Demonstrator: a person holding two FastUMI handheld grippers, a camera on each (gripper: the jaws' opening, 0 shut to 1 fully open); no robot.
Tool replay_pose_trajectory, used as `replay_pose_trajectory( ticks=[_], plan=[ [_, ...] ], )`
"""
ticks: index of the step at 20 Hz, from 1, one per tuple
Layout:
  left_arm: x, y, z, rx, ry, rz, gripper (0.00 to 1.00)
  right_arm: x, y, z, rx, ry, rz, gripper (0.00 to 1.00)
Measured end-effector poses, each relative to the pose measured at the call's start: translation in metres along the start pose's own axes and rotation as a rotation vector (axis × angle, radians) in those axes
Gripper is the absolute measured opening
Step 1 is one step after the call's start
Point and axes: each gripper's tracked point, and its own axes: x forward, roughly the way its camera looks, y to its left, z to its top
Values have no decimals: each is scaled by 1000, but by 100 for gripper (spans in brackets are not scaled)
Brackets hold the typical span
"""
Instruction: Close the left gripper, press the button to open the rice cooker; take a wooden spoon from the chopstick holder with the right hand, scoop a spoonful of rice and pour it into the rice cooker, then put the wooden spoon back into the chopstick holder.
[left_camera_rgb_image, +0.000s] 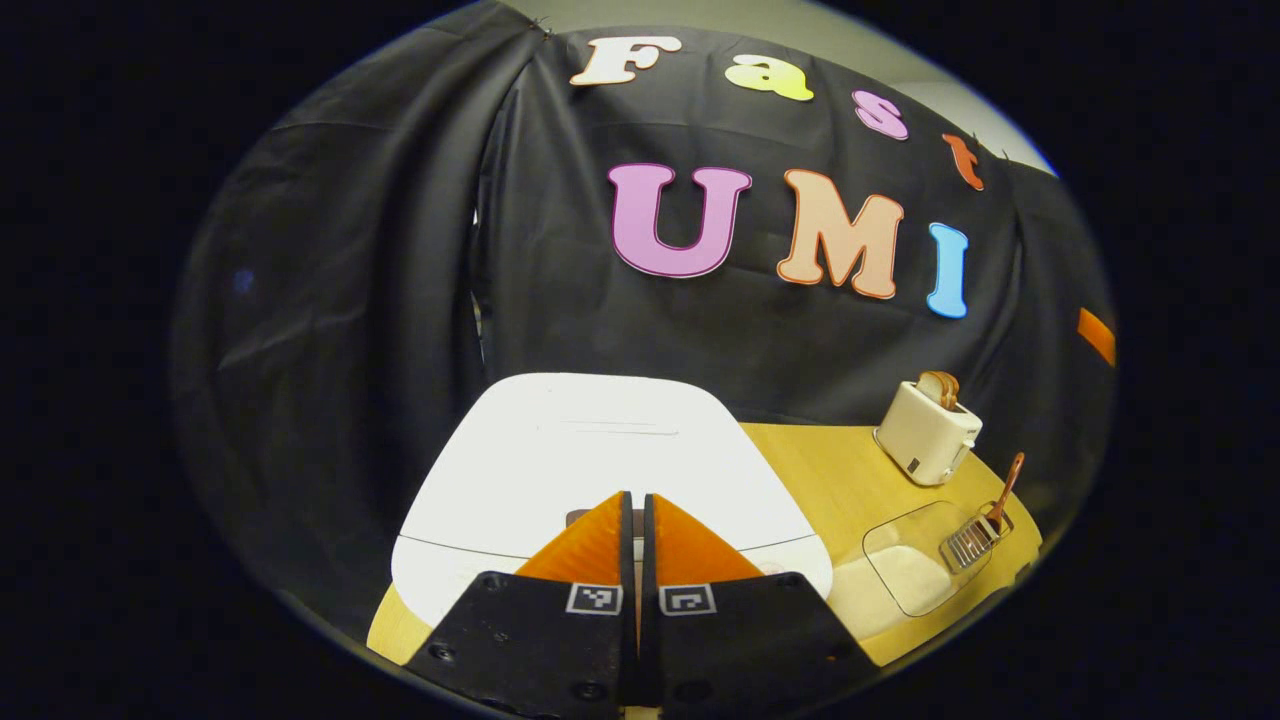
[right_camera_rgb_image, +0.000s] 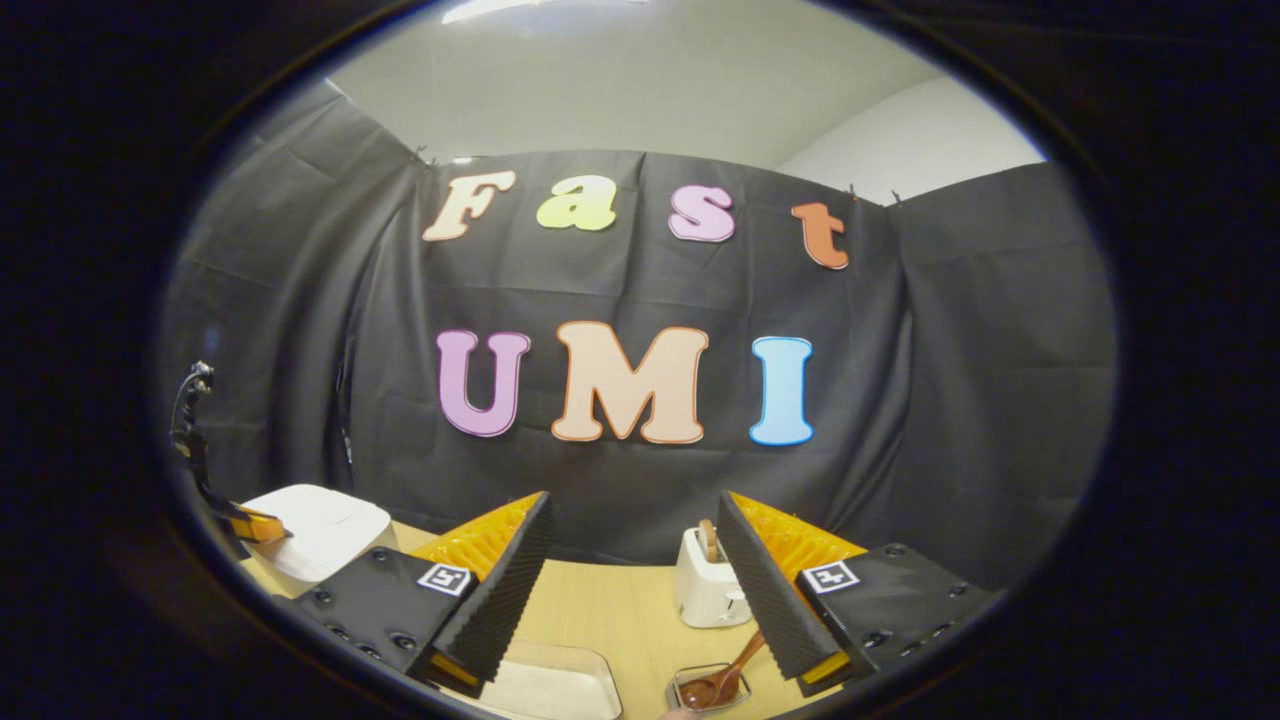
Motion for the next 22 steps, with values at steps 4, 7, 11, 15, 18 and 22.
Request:
replay_pose_trajectory(
  ticks=[4,7,11,15,18,22],
  plan=[
    [5,1,-7,-8,21,5,0,-1,3,-3,-4,8,8,100],
    [7,1,-5,17,28,12,0,-2,4,-2,0,6,19,100],
    [2,-1,6,56,9,28,0,-5,-9,2,-11,-5,10,100],
    [-7,-9,41,94,-84,34,3,-6,-22,6,12,-7,-4,100],
    [-12,-21,67,99,-152,19,29,-6,-28,8,15,-9,-3,100],
    [-17,-28,78,128,-182,24,47,-6,-33,5,16,-9,4,100]
  ],
)
